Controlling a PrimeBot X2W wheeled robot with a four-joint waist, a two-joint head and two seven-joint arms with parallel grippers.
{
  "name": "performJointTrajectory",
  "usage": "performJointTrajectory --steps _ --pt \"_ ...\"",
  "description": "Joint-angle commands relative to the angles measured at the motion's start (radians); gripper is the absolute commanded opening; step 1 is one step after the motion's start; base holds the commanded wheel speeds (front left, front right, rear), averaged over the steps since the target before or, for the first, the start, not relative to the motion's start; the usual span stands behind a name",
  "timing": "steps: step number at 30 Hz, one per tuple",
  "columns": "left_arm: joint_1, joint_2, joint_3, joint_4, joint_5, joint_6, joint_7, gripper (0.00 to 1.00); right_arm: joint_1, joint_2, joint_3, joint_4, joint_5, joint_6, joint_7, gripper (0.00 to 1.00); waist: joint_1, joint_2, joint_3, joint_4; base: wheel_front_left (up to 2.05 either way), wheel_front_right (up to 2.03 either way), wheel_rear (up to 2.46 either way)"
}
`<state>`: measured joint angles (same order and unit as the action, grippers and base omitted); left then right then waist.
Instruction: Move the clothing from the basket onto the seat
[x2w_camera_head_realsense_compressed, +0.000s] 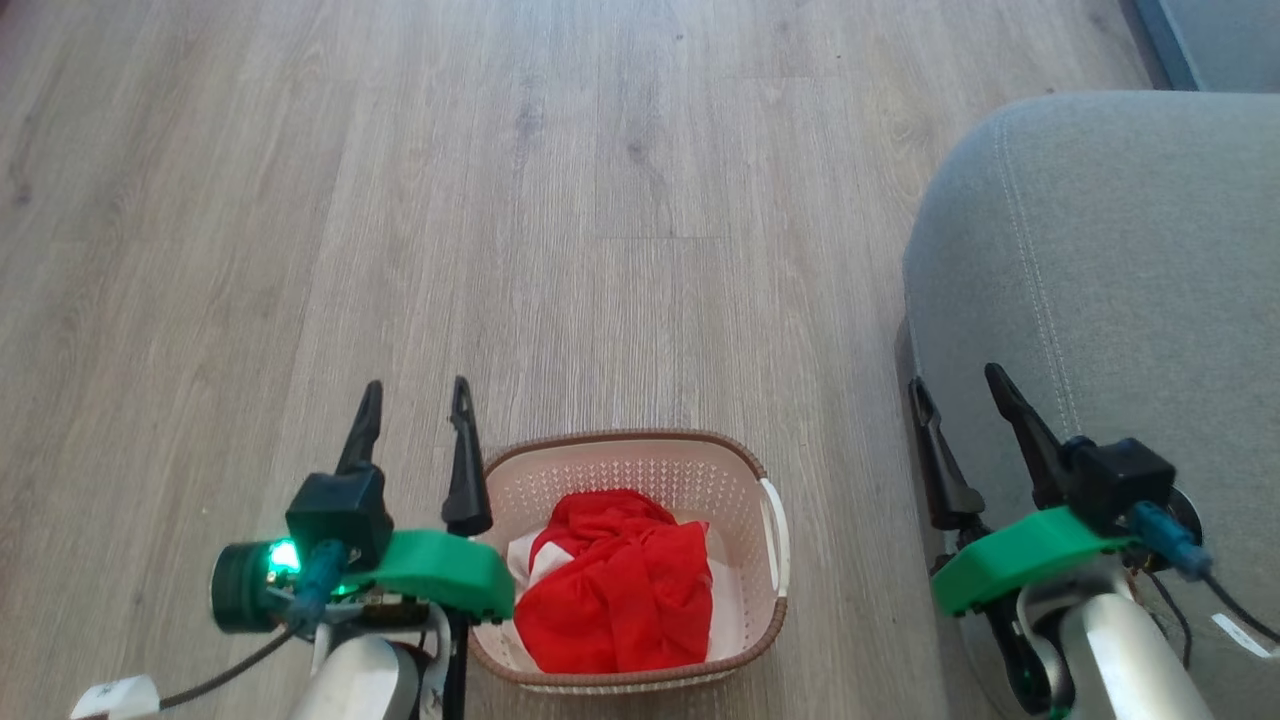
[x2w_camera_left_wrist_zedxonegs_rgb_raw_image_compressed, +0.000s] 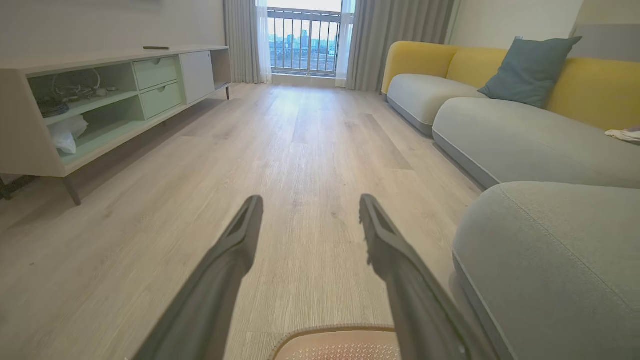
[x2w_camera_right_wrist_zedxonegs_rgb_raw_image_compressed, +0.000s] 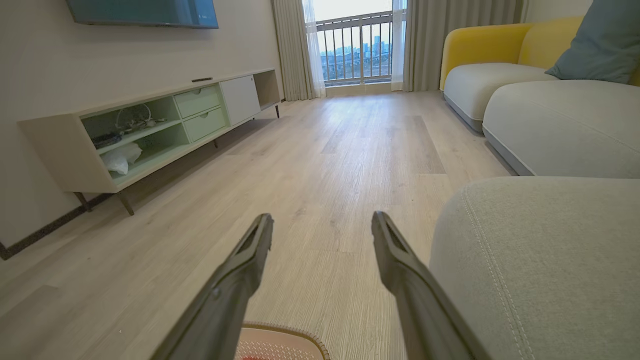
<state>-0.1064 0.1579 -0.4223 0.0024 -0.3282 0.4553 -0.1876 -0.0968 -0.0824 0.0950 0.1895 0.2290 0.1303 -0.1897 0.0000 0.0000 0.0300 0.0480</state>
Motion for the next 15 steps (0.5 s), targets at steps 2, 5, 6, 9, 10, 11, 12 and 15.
performJointTrajectory --steps 2,5,6,9,10,11,12,15 --pt "-0.046 -0.012 0.035 -0.031 0.025 -0.016 -0.019 1.0 -0.062 0.005 0.019 -0.026 -0.045 0.0 -0.017 1.0 0.0 0.0 0.001 0.0 0.0 0.0 0.0" --pt "-0.026 -0.047 0.082 -0.004 0.014 -0.076 -0.028 1.0 -0.063 0.007 0.023 -0.012 -0.077 0.0 -0.026 1.0 0.0 0.0 0.0 0.002 0.0 0.0 0.0" --pt "-0.022 -0.056 0.1 0.005 0.021 -0.098 -0.031 1.0 -0.064 0.008 0.026 -0.006 -0.088 0.0 -0.029 1.0 0.0 0.0 0.0 0.002 0.0 0.0 0.0" --pt "-0.013 -0.079 0.147 0.028 0.054 -0.157 -0.04 1.0 -0.067 0.009 0.031 0.01 -0.123 0.0 -0.037 1.0 0.0 0.0 -0.002 0.004 0.0 0.0 0.0" --pt "-0.012 -0.085 0.159 0.033 0.07 -0.171 -0.043 1.0 -0.068 0.01 0.033 0.014 -0.134 0.0 -0.04 1.0 0.0 0.0 -0.003 0.004 0.0 0.0 0.0" --pt "-0.011 -0.091 0.17 0.036 0.086 -0.184 -0.046 1.0 -0.07 0.01 0.036 0.016 -0.146 0.0 -0.043 1.0 0.0 0.0 -0.003 0.005 0.0 0.0 0.0" --pt "-0.01 -0.095 0.178 0.038 0.102 -0.195 -0.049 1.0 -0.071 0.01 0.039 0.019 -0.158 0.0 -0.046 1.0 0.0 0.0 -0.003 0.005 0.0 0.0 0.0" --pt "-0.008 -0.103 0.194 0.039 0.15 -0.216 -0.057 1.0 -0.077 0.011 0.047 0.024 -0.195 0.0 -0.055 1.0 0.0 0.0 -0.004 0.006 0.0 0.0 0.0"
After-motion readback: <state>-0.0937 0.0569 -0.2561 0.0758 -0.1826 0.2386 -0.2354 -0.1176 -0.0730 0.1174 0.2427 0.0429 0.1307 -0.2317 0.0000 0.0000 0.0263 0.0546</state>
